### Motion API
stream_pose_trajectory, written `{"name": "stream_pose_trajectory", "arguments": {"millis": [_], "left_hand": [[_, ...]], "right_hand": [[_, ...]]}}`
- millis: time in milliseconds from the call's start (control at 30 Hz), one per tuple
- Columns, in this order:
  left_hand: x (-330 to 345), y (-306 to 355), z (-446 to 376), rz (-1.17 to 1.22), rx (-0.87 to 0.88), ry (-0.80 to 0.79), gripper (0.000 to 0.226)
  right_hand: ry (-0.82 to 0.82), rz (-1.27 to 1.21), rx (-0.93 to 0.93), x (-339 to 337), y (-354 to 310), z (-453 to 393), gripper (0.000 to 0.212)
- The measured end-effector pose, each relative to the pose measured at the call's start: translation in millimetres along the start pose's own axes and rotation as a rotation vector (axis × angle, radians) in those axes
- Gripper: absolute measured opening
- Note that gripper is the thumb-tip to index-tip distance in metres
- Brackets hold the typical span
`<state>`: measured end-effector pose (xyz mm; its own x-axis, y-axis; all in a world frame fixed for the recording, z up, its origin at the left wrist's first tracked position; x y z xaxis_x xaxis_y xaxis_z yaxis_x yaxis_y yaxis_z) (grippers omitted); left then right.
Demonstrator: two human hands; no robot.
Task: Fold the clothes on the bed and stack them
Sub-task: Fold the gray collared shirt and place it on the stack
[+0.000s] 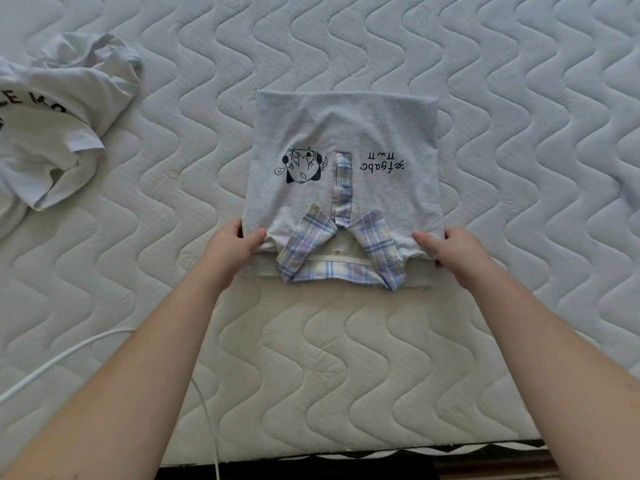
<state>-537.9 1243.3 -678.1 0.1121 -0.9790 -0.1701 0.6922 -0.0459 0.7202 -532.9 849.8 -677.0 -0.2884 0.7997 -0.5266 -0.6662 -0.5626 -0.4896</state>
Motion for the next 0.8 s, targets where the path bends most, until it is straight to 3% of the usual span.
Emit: {"name": "stream_pose_trajectory", "arguments": {"millis": [67,167,300,400,567,800], "left_hand": [[5.0,0.6,9.7,0.145,-0.009,-0.082,0.018],[1.8,-2.4,23.4,0.153,-0.03,-0.08,0.025],[-5.2,-15.3,49.6,0.17,-0.1,-0.124,0.019],[-10.0,-20.5,78.4,0.283,-0.121,-0.134,0.021],[-18.7,2.6,126.0,0.51,-0.058,-0.099,0.015],[-35.3,81.3,187.1,0.562,0.118,-0.11,0.019]], "right_hand": [[-0.032,-0.079,-0.022,2.3,-0.4,5.2,0.027],[-0.076,-0.117,-0.036,7.8,4.0,18.1,0.027],[-0.163,-0.194,0.035,16.8,19.0,43.9,0.03],[-0.196,-0.32,0.046,19.0,22.3,71.8,0.029],[-0.126,-0.484,0.002,5.1,10.0,124.1,0.027],[-0.04,-0.605,-0.106,-57.2,-42.0,197.4,0.023]]}}
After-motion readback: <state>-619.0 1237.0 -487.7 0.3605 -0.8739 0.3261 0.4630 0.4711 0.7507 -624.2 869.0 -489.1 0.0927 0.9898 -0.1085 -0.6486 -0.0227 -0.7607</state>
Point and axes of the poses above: each hand's wrist, its own z-axis away from the middle knuckle, its own x-axis out of the palm, y = z × x, the point moved 6 cm from there along -z, towards the middle knuckle, and after that the axes turned 11 degrees about z, right-handed, at the moved point
